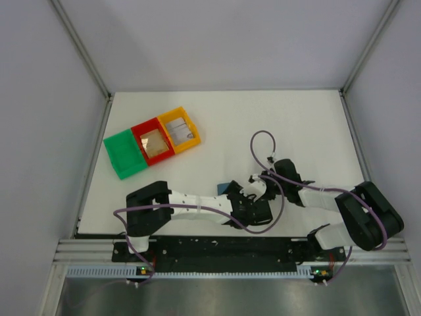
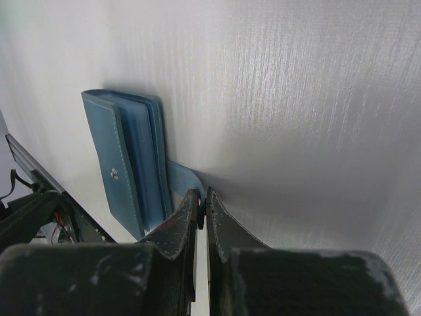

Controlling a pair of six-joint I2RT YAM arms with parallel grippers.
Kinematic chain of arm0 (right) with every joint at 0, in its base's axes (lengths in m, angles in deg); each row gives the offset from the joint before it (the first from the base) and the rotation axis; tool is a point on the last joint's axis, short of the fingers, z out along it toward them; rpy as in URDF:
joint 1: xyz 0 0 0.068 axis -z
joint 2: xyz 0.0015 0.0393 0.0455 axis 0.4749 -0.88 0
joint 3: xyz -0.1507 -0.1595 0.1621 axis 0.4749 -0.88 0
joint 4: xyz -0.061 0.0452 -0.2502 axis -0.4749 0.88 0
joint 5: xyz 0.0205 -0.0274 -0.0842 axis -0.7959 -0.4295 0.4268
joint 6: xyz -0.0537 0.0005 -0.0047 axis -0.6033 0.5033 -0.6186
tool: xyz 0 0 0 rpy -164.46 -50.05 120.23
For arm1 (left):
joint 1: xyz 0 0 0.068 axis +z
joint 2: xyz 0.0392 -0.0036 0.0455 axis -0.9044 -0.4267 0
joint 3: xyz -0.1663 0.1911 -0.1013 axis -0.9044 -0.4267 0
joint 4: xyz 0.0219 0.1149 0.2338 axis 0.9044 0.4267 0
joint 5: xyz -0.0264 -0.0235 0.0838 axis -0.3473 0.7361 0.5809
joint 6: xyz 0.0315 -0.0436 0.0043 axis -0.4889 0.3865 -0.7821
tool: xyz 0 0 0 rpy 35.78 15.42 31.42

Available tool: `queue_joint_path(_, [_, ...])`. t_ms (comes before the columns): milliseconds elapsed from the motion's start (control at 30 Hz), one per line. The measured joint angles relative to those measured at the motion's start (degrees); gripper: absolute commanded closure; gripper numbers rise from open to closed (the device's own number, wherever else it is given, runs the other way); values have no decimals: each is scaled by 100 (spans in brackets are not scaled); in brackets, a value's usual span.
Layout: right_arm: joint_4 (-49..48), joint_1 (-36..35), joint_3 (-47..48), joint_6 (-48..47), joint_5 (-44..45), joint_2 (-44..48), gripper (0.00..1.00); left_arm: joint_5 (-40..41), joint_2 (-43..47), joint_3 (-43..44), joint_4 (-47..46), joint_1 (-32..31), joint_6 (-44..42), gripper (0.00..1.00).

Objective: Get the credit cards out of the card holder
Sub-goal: Open the card holder at the center of the board.

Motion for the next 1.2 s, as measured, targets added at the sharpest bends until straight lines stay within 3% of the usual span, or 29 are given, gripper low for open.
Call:
queue_joint_path(233, [0, 0, 0, 0, 7, 2, 100, 297, 192, -203, 280, 57, 304, 23])
queue_joint_path(533, [39, 0, 2, -48, 35, 28, 100, 592, 1287, -986, 297, 398, 892, 25])
queue_joint_path(733, [151, 0, 63, -164, 44, 44, 100, 334, 1950, -1685, -282, 1329, 970, 25])
queue_joint_path(933, [487, 9, 267, -378, 50, 74, 100, -280, 2028, -2090, -914, 2358, 866, 26])
queue_joint_path(1200, [1128, 11, 651, -715, 48, 79, 100, -1189, 2026, -2334, -1508, 2953, 719, 26])
